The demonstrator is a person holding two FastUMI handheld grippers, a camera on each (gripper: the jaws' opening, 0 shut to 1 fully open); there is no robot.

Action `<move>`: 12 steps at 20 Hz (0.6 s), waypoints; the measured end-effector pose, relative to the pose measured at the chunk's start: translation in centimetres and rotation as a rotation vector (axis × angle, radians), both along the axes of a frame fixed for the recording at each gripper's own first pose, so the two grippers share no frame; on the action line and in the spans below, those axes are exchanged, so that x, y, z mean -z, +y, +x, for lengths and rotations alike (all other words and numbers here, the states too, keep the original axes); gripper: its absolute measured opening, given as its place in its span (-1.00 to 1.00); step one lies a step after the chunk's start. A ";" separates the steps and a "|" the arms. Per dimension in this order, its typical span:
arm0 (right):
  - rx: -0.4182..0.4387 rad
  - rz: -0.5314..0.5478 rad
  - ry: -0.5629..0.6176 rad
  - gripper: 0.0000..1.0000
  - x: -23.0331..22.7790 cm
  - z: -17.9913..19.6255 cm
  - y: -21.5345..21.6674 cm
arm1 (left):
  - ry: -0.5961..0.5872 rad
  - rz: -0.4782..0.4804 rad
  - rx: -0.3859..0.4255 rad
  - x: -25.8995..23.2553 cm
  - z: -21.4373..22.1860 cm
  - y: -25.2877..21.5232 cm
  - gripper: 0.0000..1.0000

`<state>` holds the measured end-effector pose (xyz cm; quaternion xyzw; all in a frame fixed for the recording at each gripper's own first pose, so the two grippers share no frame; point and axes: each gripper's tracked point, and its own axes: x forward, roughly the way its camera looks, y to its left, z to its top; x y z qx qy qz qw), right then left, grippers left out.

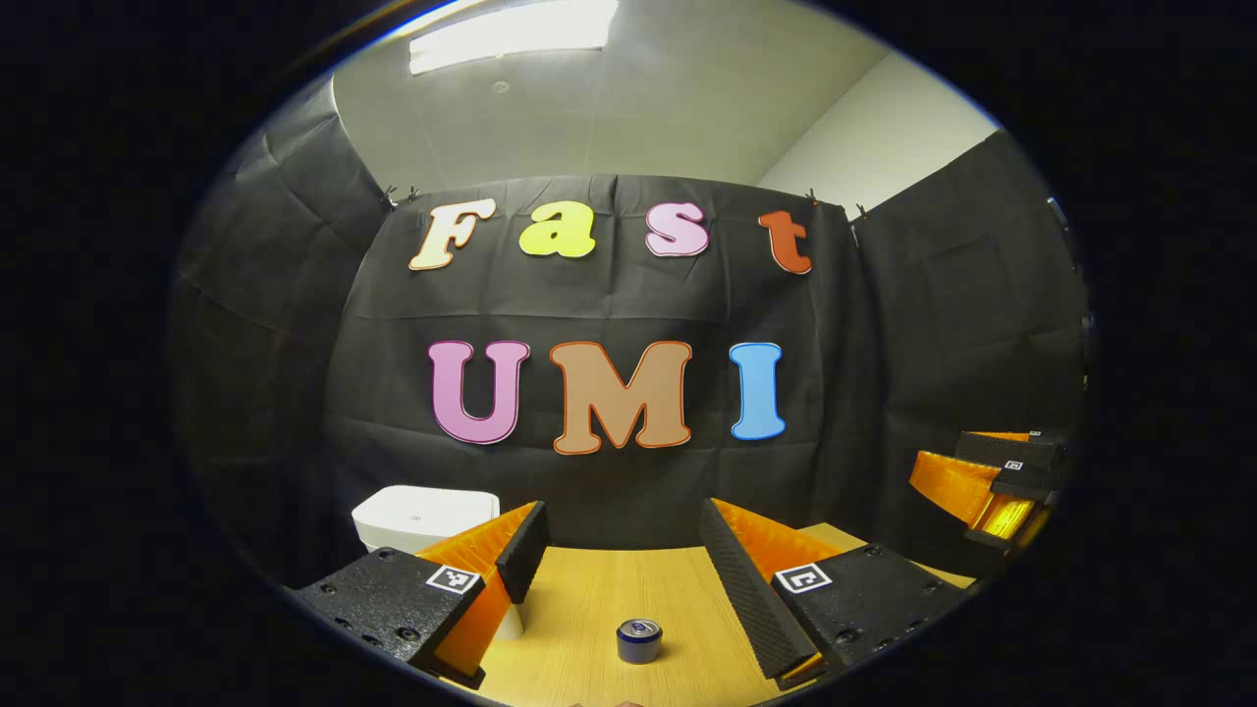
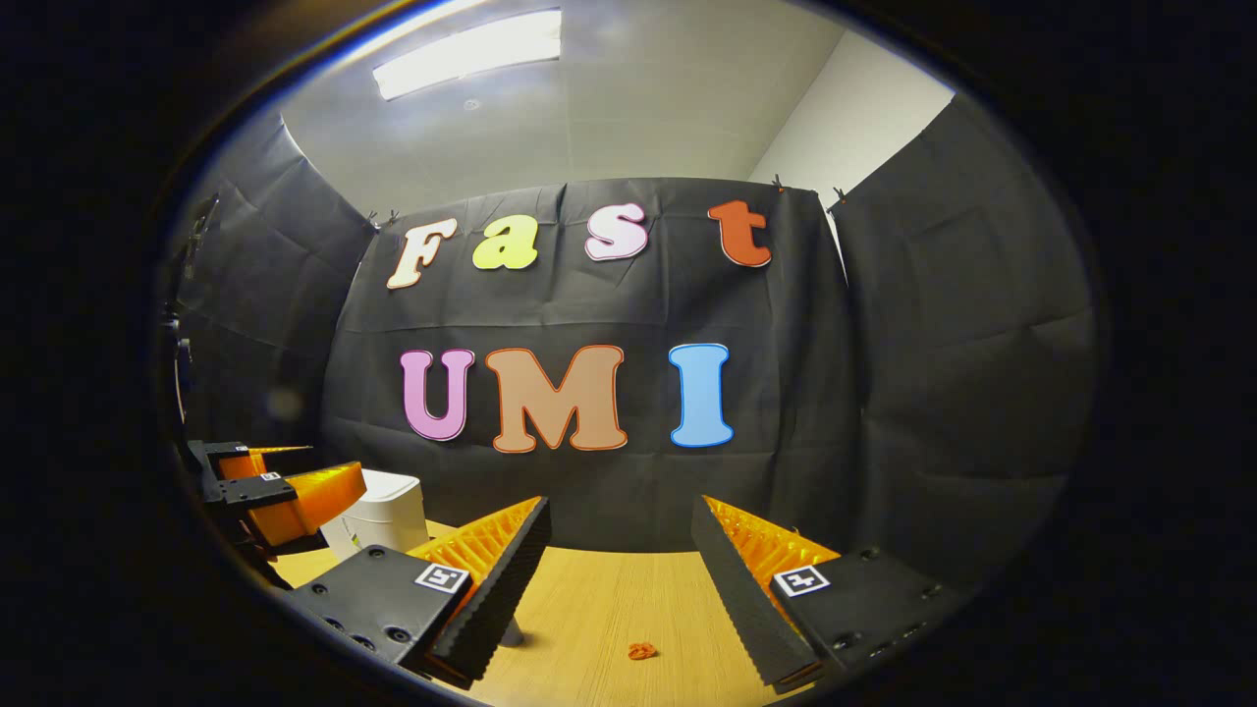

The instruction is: Press the lid of the desktop garbage bin to open it, pick up the crumpled paper on the desktop and throw it into the bin, then pick up the pop can on the desktop and drop it into the bin, and finally close the garbage bin lid.

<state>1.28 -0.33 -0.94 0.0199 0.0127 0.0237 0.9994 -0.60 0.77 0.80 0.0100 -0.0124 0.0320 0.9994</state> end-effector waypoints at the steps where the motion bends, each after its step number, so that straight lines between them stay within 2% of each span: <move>1: -0.005 -0.001 0.001 0.93 0.0 0.0 0.0 | -0.002 -0.003 -0.007 0.0 0.0 0.1 0.86; 12: -0.068 -0.018 -0.009 0.93 0.1 0.5 -0.2 | 0.014 0.019 -0.052 0.6 0.0 0.1 0.86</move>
